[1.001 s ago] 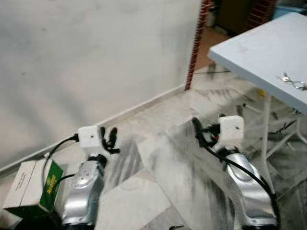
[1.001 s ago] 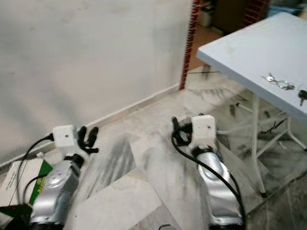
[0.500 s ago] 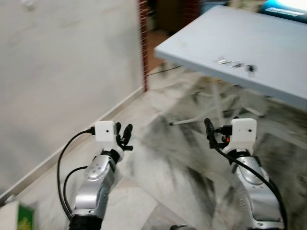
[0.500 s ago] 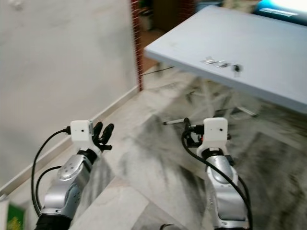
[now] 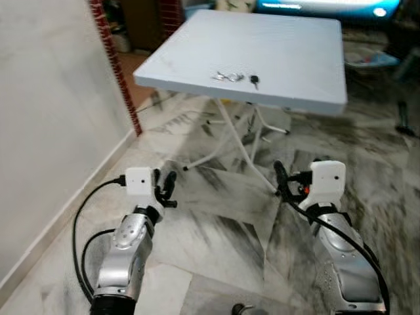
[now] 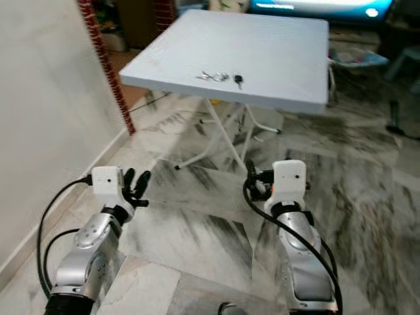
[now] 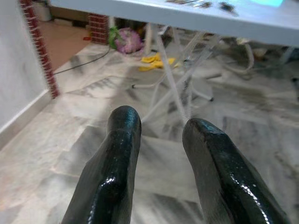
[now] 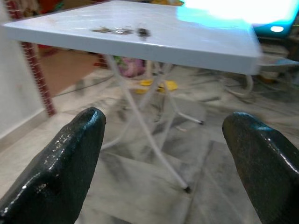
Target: Hang keys on a hook
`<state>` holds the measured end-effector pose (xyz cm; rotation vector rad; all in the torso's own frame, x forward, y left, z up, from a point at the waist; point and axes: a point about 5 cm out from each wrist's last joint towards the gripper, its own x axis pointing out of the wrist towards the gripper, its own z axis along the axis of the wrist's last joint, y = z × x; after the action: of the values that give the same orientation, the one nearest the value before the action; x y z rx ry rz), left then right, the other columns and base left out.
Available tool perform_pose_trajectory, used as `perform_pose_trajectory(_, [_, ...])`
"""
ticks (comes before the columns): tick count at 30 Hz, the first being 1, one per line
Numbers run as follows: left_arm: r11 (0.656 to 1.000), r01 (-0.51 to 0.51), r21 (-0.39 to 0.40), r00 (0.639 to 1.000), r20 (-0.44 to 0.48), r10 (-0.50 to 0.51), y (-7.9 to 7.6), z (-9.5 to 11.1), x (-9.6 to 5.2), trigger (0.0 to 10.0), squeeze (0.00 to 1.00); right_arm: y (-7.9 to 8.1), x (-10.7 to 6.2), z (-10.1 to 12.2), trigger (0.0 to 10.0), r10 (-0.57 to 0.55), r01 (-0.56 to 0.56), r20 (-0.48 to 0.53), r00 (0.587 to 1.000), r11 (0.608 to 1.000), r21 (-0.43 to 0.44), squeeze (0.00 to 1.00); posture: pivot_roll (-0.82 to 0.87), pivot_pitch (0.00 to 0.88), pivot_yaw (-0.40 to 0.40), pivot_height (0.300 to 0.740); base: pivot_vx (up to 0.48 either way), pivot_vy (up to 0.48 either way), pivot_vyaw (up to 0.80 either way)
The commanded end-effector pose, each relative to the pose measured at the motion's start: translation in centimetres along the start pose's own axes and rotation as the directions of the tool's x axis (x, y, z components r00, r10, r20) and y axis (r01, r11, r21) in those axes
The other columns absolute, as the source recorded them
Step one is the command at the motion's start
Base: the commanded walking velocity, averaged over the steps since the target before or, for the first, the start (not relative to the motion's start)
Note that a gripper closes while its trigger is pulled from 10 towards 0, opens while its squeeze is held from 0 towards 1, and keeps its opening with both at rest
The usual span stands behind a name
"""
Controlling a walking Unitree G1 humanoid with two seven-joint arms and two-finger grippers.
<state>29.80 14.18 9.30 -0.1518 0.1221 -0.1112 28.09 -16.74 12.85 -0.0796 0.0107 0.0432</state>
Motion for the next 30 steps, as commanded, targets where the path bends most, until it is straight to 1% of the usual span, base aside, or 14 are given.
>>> perform_pose_trajectory(1, [1.000,-0.014,-0.002,1.000,0.008,0.014,0.4,0.1,-0.1,10.0,0.00,0.4,0.0,0.3,10.0,0.010,-0.010,0.018,1.000,1.000,-0.001,0.00,-0.14,0.097,0.073,0.740,0.000,0.000,0.00])
perform_pose_trajectory(11, [0.999,0.025,-0.025,1.000,0.011,-0.025,-0.3,-0.3,-0.6,10.0,0.00,0.5,0.0,0.5,10.0,0.021,-0.021,0.025,0.999,1.000,0.002,0.00,-0.14,0.097,0.072,0.740,0.000,0.000,0.00])
perform_pose_trajectory(23, [0.999,0.040,-0.033,0.999,0.013,-0.040,-0.4,-0.3,-0.5,10.0,0.00,0.4,0.0,0.4,10.0,0.018,-0.018,0.021,1.000,1.000,-0.004,0.00,-0.14,0.095,0.073,0.740,0.325,0.000,0.00])
perform_pose_trajectory(30, [0.998,0.045,-0.041,0.999,0.005,-0.045,-0.7,-0.7,-0.7,10.0,0.00,0.5,0.0,0.4,10.0,0.025,-0.025,0.021,0.999,1.000,-0.007,0.00,-0.15,0.092,0.074,0.740,0.343,0.000,0.00])
